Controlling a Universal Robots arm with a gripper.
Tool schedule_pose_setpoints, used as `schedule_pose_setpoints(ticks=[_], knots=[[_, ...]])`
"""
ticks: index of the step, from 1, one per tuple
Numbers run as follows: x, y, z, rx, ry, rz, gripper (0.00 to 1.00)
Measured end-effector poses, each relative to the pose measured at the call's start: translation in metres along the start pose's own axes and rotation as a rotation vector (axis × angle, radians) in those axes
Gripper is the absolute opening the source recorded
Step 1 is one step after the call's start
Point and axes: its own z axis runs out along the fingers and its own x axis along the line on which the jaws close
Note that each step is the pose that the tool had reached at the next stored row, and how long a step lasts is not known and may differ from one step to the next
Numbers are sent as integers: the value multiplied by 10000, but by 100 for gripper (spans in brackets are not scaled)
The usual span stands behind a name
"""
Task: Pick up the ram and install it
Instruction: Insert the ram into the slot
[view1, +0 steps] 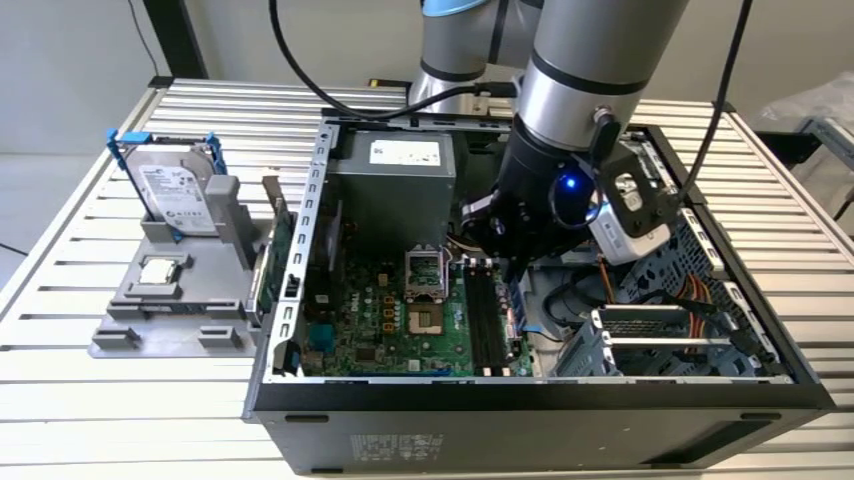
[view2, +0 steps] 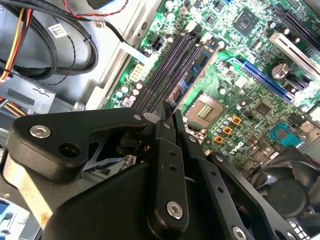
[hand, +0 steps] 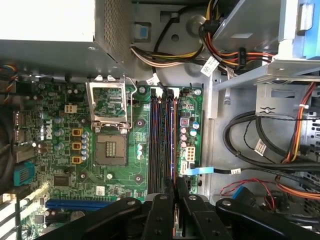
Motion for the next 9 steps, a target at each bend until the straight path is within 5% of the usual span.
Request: schedule_pose_setpoints(ticks=[9], knots=[[0,2,19,2,0,0,0]])
